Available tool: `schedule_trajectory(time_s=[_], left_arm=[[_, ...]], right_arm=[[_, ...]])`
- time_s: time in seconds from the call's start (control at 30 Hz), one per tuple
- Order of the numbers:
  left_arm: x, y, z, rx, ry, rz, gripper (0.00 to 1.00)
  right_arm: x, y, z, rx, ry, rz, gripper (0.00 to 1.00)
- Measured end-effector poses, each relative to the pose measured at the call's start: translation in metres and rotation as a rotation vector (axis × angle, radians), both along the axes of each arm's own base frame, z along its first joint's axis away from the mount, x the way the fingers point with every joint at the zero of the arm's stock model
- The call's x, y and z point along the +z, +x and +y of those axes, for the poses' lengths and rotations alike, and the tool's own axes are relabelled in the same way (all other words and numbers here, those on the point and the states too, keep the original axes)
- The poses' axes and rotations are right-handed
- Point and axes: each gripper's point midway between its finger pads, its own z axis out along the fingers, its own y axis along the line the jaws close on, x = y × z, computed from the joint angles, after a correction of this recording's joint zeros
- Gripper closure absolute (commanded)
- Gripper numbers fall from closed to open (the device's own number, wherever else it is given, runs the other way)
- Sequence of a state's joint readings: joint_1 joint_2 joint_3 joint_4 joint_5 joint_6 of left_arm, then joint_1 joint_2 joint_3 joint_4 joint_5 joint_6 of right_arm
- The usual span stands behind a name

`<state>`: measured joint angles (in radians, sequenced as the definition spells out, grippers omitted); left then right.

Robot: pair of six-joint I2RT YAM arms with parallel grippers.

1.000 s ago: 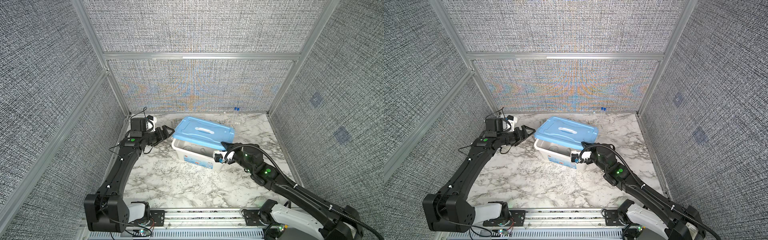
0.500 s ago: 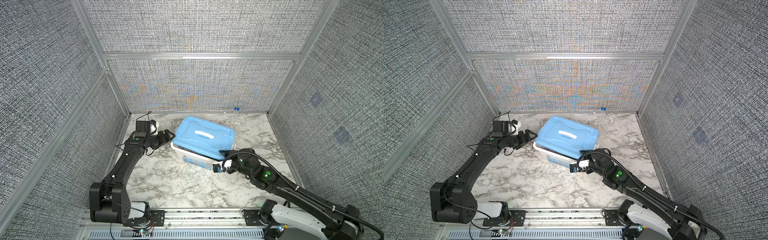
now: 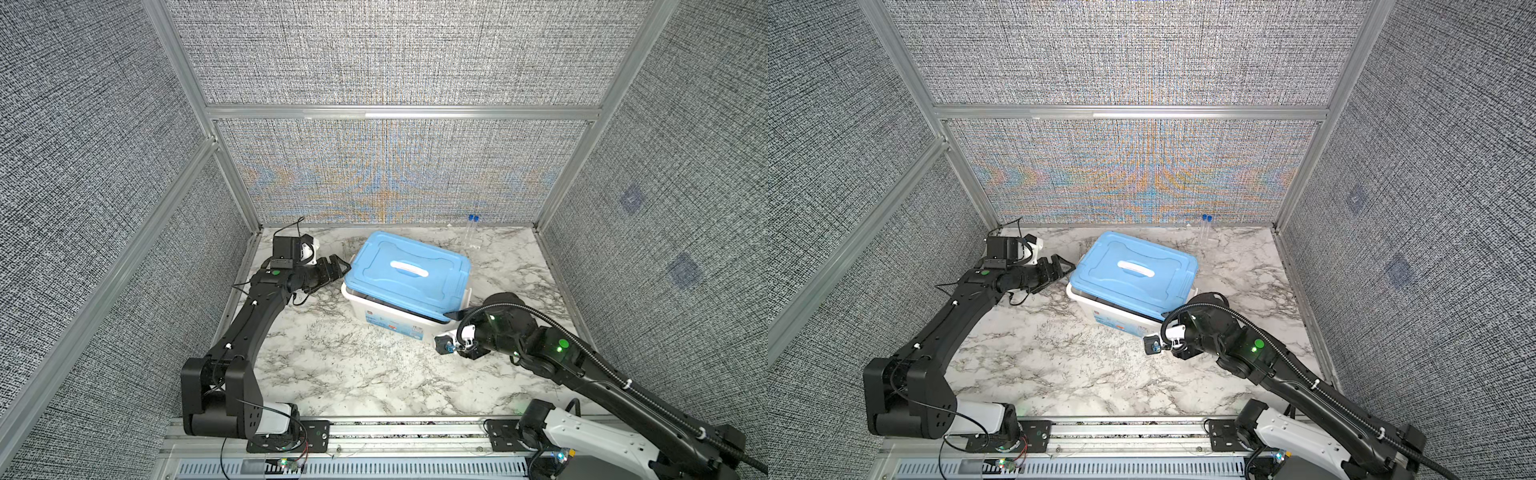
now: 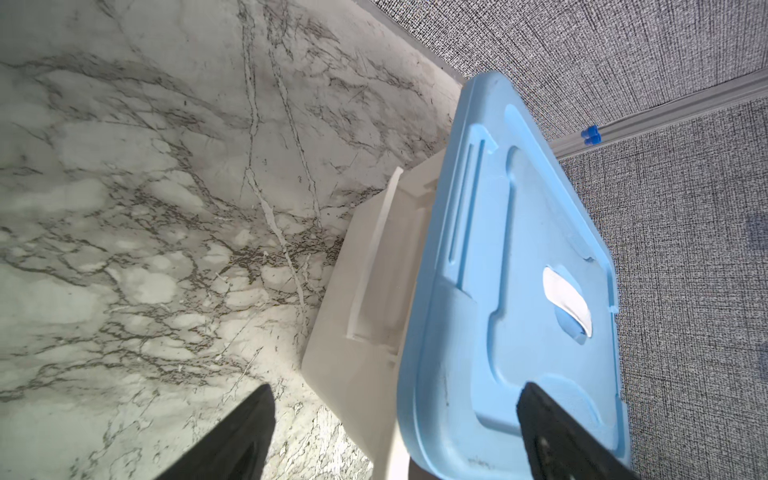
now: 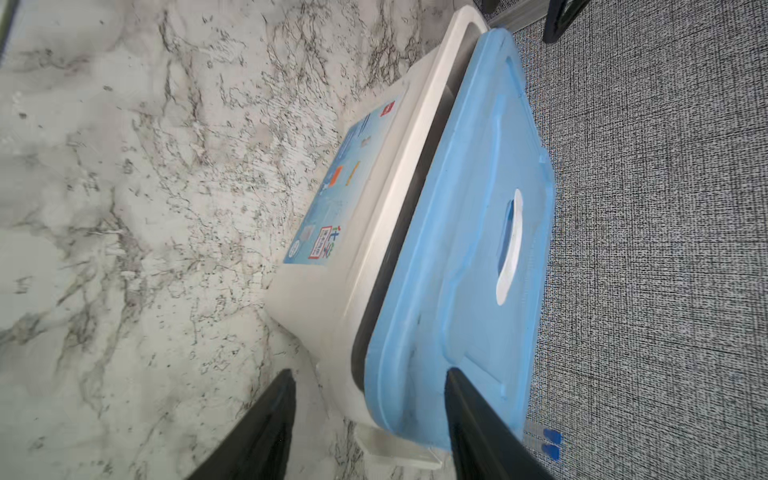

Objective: Organize the chemistry lab equipment

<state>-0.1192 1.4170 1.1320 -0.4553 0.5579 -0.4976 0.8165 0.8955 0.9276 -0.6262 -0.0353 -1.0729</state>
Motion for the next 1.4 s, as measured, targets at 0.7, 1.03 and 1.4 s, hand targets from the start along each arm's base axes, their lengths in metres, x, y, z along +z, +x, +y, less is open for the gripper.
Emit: schedule_trajectory(time_s=[0.7,1.03,1.4], left_arm=[[-0.02,-0.009,-0.007,-0.139,0.164,0.095,0.1],[-0.014,-0.014,-0.01,-0.174,0.15,0.089,0.09],[-0.017,-0.016,-0.014,-0.182,0.128,0.1,0.09]], right_arm=[[0.036,0.163,0.042,-0.591,0.397,0.621,0.53],[-0.004,0.2,0.063,-0.592,0.327,0.676,0.52],[-0.03,0.206,0.072,-0.548,0.241,0.69,0.64]])
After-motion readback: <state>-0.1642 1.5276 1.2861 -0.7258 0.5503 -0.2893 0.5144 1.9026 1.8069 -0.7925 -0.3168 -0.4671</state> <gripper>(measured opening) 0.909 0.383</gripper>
